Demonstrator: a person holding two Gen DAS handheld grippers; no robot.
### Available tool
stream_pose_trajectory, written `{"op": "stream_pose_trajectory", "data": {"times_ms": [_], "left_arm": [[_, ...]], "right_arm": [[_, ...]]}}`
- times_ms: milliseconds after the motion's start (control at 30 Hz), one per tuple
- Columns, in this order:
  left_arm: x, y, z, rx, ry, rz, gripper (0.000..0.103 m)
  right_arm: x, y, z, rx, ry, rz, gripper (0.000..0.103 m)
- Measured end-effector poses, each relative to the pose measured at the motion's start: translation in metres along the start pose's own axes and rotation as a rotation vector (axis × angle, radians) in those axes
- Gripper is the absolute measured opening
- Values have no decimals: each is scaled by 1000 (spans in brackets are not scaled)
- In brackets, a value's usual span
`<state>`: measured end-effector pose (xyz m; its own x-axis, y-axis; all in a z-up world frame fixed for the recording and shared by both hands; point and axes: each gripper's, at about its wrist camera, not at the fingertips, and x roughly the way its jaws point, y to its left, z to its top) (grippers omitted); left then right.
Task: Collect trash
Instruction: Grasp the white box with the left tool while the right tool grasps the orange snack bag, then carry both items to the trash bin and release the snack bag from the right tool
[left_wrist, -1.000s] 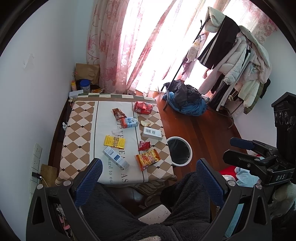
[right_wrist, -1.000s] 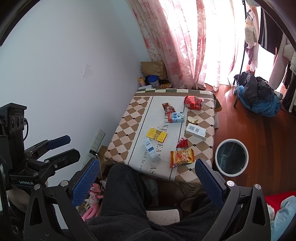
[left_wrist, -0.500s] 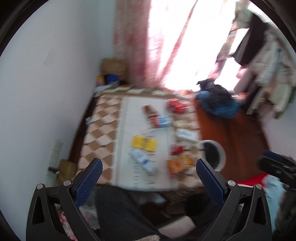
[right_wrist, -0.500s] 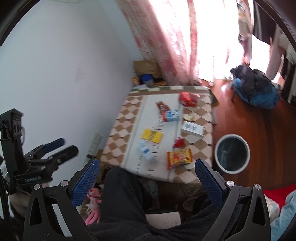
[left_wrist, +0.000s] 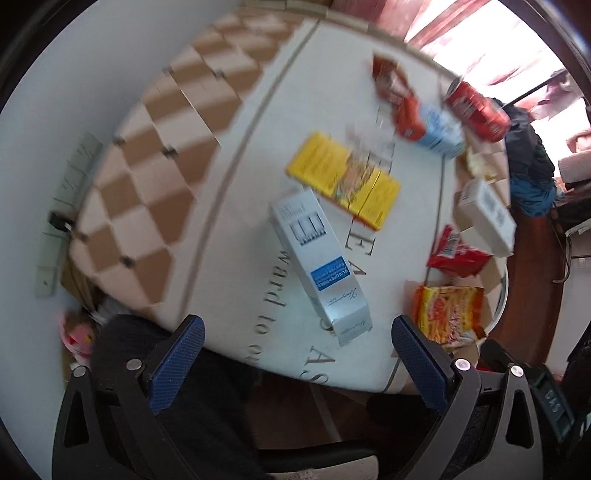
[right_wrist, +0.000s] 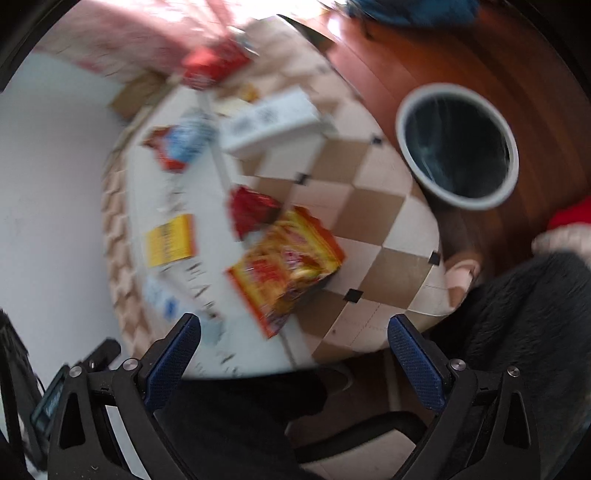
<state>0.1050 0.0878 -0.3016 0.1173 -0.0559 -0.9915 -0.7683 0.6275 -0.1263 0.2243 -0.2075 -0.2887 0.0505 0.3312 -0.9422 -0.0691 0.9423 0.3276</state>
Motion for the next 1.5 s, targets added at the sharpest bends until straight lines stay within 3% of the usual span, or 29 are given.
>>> {"op": "stream_pose_trajectory", "data": {"times_ms": [167, 333, 400, 433, 467, 667, 700, 733, 767, 800, 933, 1233, 1400, 1500], "left_arm": [[31, -8, 13, -44, 48, -37, 101], [45, -14, 22, -79, 41, -46, 79], [47, -14, 20, -83, 39, -31, 57], [48, -16, 18, -74, 38, -28, 53], [49, -18, 14, -55, 36, -16, 42], [37, -39, -17, 176, -71, 133, 35], [35, -45, -23, 208, -90, 149, 35], [34, -52, -29, 238, -105, 181, 35], [34, -61, -37, 267, -124, 209, 34], [32, -64, -44, 287, -140, 230, 33], [18, -77, -66, 331, -197, 283, 33], [-53, -97, -114, 383, -359, 307, 32], [-116, -106, -138, 435, -453, 260, 32], [-139, -133, -123, 474, -491, 203, 32]], "right_arm": [[34, -1, 7, 36, 13, -31, 93], [56, 10, 15, 53, 24, -58, 84], [63, 17, 17, 30, 18, -89, 79], [65, 23, 16, 4, 5, -123, 78], [66, 31, 15, -33, -6, -143, 75], [74, 55, 1, -202, -63, -304, 58], [72, 56, -2, -226, -81, -311, 45], [71, 57, -3, -253, -96, -316, 21], [71, 57, -5, -279, -93, -305, 8], [70, 56, -6, -290, -94, -298, 3], [60, 49, -12, -339, -113, -274, 1], [-6, 34, -21, -383, -185, -142, 1], [-56, 18, -11, -359, -221, -46, 1], [-90, 2, 3, -334, -253, -1, 1]]}}
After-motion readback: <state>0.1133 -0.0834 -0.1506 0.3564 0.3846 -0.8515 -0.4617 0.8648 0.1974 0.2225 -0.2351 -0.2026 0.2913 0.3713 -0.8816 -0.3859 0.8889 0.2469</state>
